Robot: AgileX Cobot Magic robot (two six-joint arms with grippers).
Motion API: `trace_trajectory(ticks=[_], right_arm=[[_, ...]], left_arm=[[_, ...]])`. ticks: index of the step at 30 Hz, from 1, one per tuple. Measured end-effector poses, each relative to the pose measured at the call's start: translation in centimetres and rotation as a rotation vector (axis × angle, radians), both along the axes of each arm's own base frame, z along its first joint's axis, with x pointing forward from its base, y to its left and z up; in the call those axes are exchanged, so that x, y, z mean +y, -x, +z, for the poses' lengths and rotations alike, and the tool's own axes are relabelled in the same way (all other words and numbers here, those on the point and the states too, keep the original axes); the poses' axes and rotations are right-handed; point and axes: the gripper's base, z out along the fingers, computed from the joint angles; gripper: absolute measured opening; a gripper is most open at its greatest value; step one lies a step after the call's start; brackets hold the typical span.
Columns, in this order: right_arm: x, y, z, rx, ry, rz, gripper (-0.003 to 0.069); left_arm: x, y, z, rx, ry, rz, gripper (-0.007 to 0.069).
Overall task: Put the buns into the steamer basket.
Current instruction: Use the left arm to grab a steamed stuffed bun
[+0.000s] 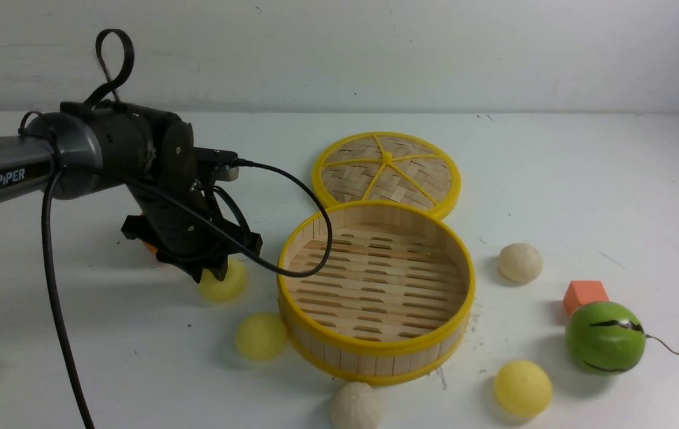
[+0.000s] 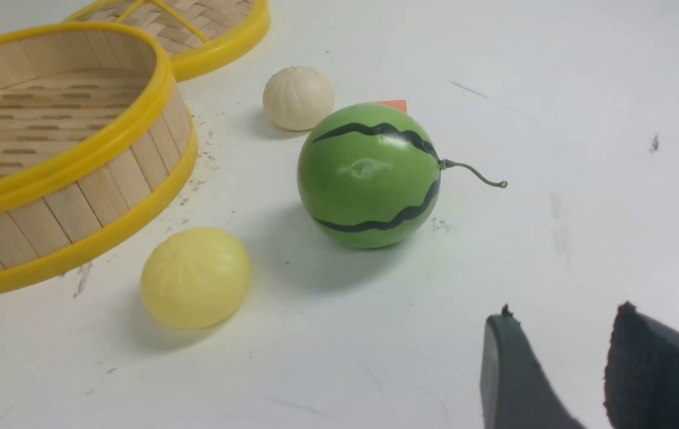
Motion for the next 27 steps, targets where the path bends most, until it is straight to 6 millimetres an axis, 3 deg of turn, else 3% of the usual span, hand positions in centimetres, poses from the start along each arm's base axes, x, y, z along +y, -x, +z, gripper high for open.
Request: trace_trajectory(ticks=[8, 15, 27], right_arm=[[0.0, 0.0, 0.0, 0.0, 0.0, 0.0, 0.024], [0.0, 0.0, 0.0, 0.0, 0.0, 0.0, 0.024], [0.0, 0.0, 0.0, 0.0, 0.0, 0.0, 0.024]], left_arm=[[-0.2, 0.0, 0.0, 0.001, 0.026, 0.009, 0.0239], [-0.3, 0.5, 2.2, -0.035, 0.05, 0.01, 0.0239], [-0.4, -0.3, 0.2, -0.038, 0.043, 0.006, 0.0239]])
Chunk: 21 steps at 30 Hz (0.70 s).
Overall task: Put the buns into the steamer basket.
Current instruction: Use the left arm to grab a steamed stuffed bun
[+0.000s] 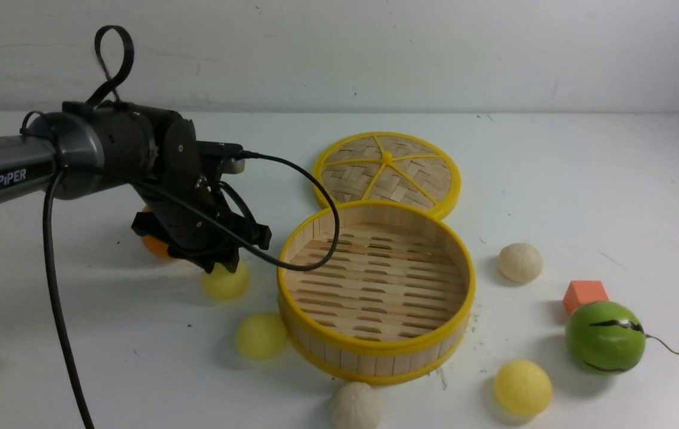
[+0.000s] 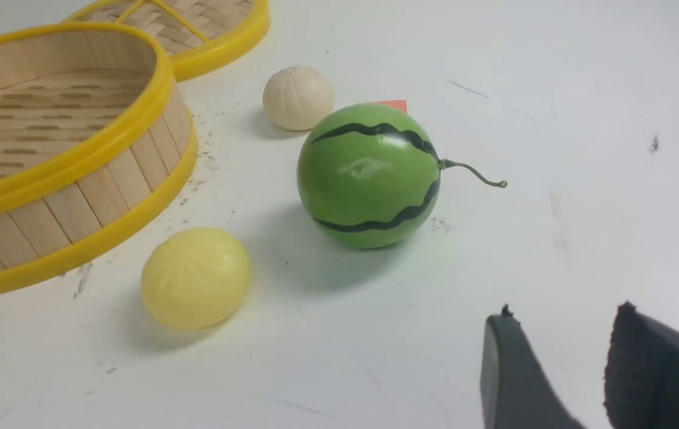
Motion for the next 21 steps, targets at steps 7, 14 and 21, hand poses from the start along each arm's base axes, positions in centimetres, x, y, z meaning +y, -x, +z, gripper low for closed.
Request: trace_trajectory(ticks=[7, 14, 21], right_arm=[[0.0, 0.0, 0.0, 0.0, 0.0, 0.0, 0.024], [0.0, 0.0, 0.0, 0.0, 0.0, 0.0, 0.024], [0.0, 0.0, 0.0, 0.0, 0.0, 0.0, 0.024]], left_arm=[[-0.02, -0.08, -0.19, -0.001, 0.0, 0.0, 0.0239], [0.02, 0.08, -0.26, 0.018, -0.005, 0.0, 0.0073], [0.1, 0.19, -0.24, 0.029, -0.018, -0.008, -0.0013]])
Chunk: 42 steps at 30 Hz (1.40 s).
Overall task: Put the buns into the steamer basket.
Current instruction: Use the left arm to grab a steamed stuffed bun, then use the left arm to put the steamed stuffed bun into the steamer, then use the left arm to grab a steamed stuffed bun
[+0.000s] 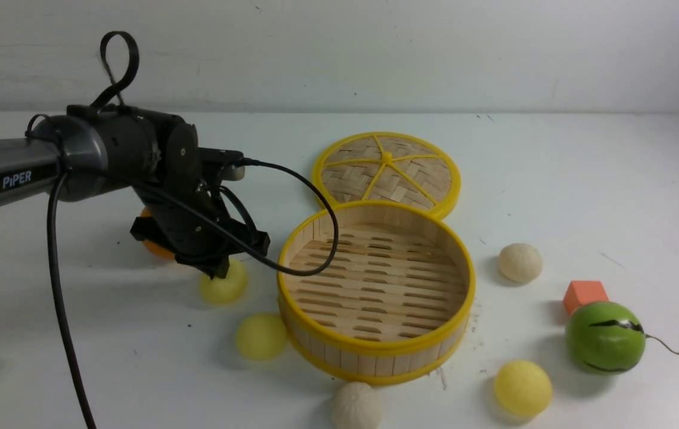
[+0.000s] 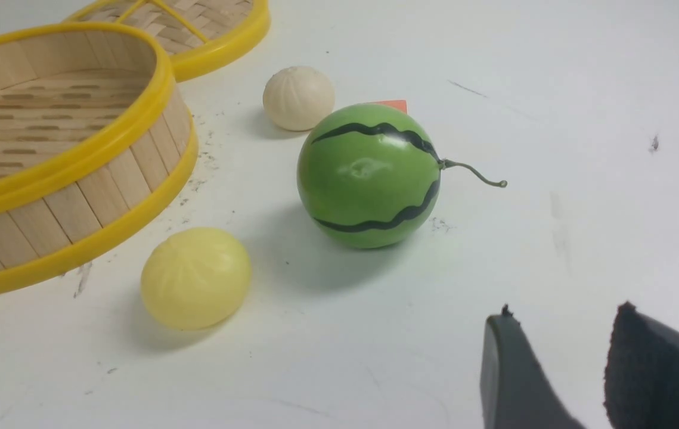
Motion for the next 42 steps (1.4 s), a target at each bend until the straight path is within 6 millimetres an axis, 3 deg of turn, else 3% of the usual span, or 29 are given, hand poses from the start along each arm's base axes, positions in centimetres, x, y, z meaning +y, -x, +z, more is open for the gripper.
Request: trace_trajectory(ticks=[4, 8, 9, 11, 12, 14, 16, 18, 23, 28, 32, 33, 34, 37, 38, 40, 42], right_arm=[[0.0, 0.0, 0.0, 0.0, 0.0, 0.0, 0.024], [0.0, 0.0, 0.0, 0.0, 0.0, 0.0, 0.024], [0.0, 0.0, 0.0, 0.0, 0.0, 0.0, 0.024], [0.0, 0.0, 0.0, 0.0, 0.0, 0.0, 0.024], [0.0, 0.0, 0.0, 0.0, 0.0, 0.0, 0.024], [0.0, 0.0, 0.0, 0.0, 0.0, 0.0, 0.024], [0.0, 0.0, 0.0, 0.0, 0.0, 0.0, 0.024], [0.0, 0.0, 0.0, 0.0, 0.0, 0.0, 0.024], [0.0, 0.0, 0.0, 0.0, 0.0, 0.0, 0.024], [0.0, 0.0, 0.0, 0.0, 0.0, 0.0, 0.024], [0.0, 0.0, 0.0, 0.0, 0.0, 0.0, 0.024], [0.0, 0.0, 0.0, 0.0, 0.0, 0.0, 0.024], [0.0, 0.0, 0.0, 0.0, 0.0, 0.0, 0.024], [0.0, 0.0, 0.0, 0.0, 0.0, 0.0, 0.024], [0.0, 0.0, 0.0, 0.0, 0.0, 0.0, 0.024], [0.0, 0.0, 0.0, 0.0, 0.0, 0.0, 0.024], [0.0, 0.0, 0.0, 0.0, 0.0, 0.0, 0.024]], left_arm=[[0.1, 0.5, 2.0, 0.009, -0.004, -0.004, -0.0013], [-0.7, 1.7, 8.2, -0.056, 0.008, -0.057, -0.0013], [-1.4, 2.1, 10.1, -0.086, 0.019, -0.086, -0.0013], [-2.8, 2.6, 12.1, -0.111, 0.033, -0.133, -0.0013], [-3.2, 2.7, 12.5, -0.116, 0.038, -0.144, -0.0013], [-5.8, 2.8, 13.4, -0.133, 0.063, -0.209, -0.0013], [-6.9, 2.6, 13.3, -0.133, 0.071, -0.23, -0.0013], [-9.2, 1.8, 11.7, -0.11, 0.069, -0.269, -0.0013], [-12.3, -0.4, 7.5, -0.067, 0.041, -0.307, -0.0013], [-13.1, -2.1, 4.7, -0.047, 0.01, -0.31, 0.0006], [-13.4, -2.6, 3.4, -0.033, 0.002, -0.312, 0.0095], [-13.4, -2.7, 3.3, -0.031, 0.003, -0.312, 0.011], [-13.5, -2.8, 3.2, -0.038, 0.006, -0.312, 0.0185], [-13.5, -2.8, 3.5, -0.048, 0.0, -0.313, 0.0314], [-13.4, -2.8, 3.6, -0.048, 0.0, -0.313, 0.0314], [-13.2, -2.4, 4.5, -0.038, -0.004, -0.312, 0.0389], [-12.6, -1.5, 6.5, -0.017, -0.006, -0.3, 0.0407]])
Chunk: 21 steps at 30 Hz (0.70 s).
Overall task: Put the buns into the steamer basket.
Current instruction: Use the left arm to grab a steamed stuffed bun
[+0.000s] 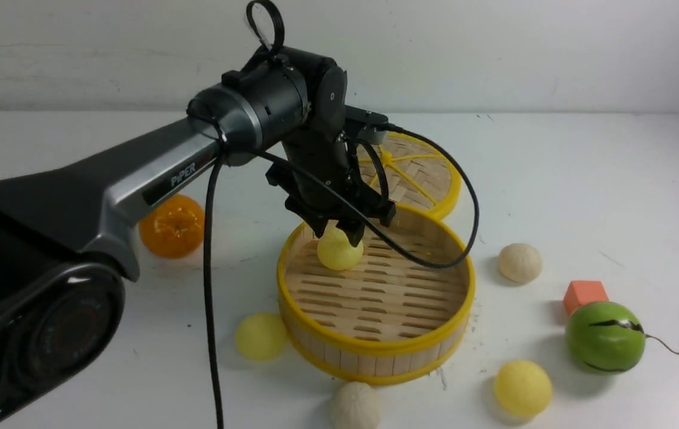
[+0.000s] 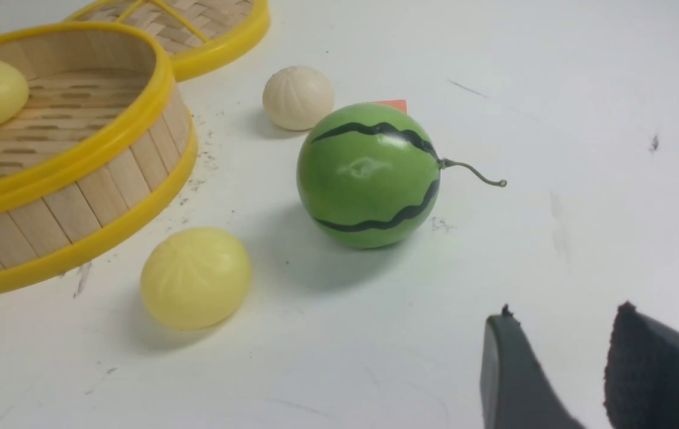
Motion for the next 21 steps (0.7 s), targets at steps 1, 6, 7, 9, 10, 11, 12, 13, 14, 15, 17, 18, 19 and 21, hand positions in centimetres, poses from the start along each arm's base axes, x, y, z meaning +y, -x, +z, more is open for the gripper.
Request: trace_trajectory(ticks=[1, 6, 7, 9, 10, 11, 12, 13, 14, 15, 17, 18, 19, 21], right_arm=[[0.0, 0.0, 0.0, 0.0, 0.0, 0.0, 0.024], [0.0, 0.0, 0.0, 0.0, 0.0, 0.0, 0.024], [0.0, 0.0, 0.0, 0.0, 0.0, 0.0, 0.024], [0.0, 0.0, 0.0, 0.0, 0.0, 0.0, 0.024], [0.0, 0.0, 0.0, 0.0, 0.0, 0.0, 0.024], [0.0, 0.0, 0.0, 0.0, 0.0, 0.0, 0.024], [0.0, 0.0, 0.0, 0.0, 0.0, 0.0, 0.024], [0.0, 0.0, 0.0, 0.0, 0.0, 0.0, 0.024], [0.0, 0.0, 0.0, 0.0, 0.0, 0.0, 0.024], [0.0, 0.0, 0.0, 0.0, 0.0, 0.0, 0.024], [0.0, 0.0, 0.0, 0.0, 0.0, 0.0, 0.024], [0.0, 0.0, 0.0, 0.0, 0.0, 0.0, 0.024], [0.0, 0.0, 0.0, 0.0, 0.0, 0.0, 0.024], [0.0, 0.0, 0.0, 0.0, 0.0, 0.0, 0.024]], left_arm=[[0.5, 0.9, 1.9, 0.008, 0.002, 0.014, 0.0393], [3.0, 4.9, 9.7, -0.083, 0.047, 0.033, 0.0155], [3.5, 5.8, 10.0, -0.076, 0.042, 0.032, 0.0102], [4.7, 7.9, 10.1, -0.044, 0.018, 0.025, 0.0], [5.2, 8.6, 9.6, -0.02, 0.001, 0.021, -0.0014], [5.9, 9.9, 8.2, 0.035, -0.036, 0.011, -0.0013], [6.4, 10.7, 6.9, 0.081, -0.067, 0.0, -0.0013], [6.4, 10.7, 6.9, 0.08, -0.068, -0.001, -0.0013], [6.8, 11.4, 4.8, 0.124, -0.099, -0.019, -0.0013], [7.0, 11.7, 2.9, 0.152, -0.119, -0.03, -0.0011], [7.0, 11.8, 0.8, 0.158, -0.126, -0.042, 0.0015], [7.0, 11.8, 0.6, 0.158, -0.126, -0.042, 0.002], [6.9, 11.6, -0.3, 0.148, -0.121, -0.042, 0.0057], [6.6, 11.1, -1.1, 0.127, -0.109, -0.042, 0.0117]])
